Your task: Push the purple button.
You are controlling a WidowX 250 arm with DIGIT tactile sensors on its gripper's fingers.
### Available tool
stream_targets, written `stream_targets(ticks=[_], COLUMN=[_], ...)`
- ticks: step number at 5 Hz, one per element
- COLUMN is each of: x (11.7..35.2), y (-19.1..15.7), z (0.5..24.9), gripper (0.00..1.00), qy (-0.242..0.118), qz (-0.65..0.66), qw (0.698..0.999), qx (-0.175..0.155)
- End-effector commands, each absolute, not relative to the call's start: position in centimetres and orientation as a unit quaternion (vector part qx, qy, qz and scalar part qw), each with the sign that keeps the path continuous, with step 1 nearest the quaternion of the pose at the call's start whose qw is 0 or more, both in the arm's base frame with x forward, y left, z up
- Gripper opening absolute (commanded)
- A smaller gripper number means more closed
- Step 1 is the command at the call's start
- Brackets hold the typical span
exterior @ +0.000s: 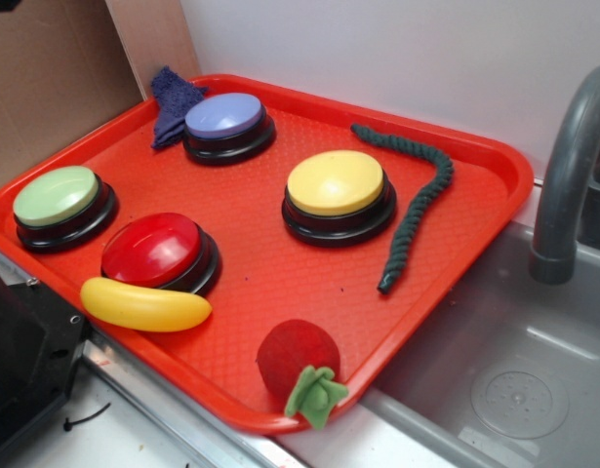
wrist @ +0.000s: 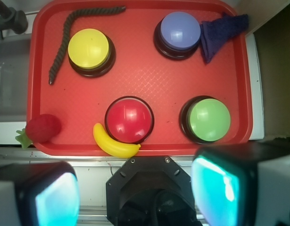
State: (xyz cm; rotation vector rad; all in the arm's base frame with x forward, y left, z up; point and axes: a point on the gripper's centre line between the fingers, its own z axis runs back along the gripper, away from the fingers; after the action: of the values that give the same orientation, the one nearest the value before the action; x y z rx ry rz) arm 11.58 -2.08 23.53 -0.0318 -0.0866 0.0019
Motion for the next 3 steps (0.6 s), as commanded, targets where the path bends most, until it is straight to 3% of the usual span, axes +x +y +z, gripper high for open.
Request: stream_targets(ticks=[1,2,3], x=[11.6,15.8,18.9], y=[-2.1,2.7,4.6], z=[23.5,22.0,21.0], gripper=[1.0,1.0,1.0], qy=[-0.043,-0.056,-0.096], qz=[0.001,0.075,0.098], qw=[0.999,0.996,0.99], qx=[-0.016,-0.009,0.029])
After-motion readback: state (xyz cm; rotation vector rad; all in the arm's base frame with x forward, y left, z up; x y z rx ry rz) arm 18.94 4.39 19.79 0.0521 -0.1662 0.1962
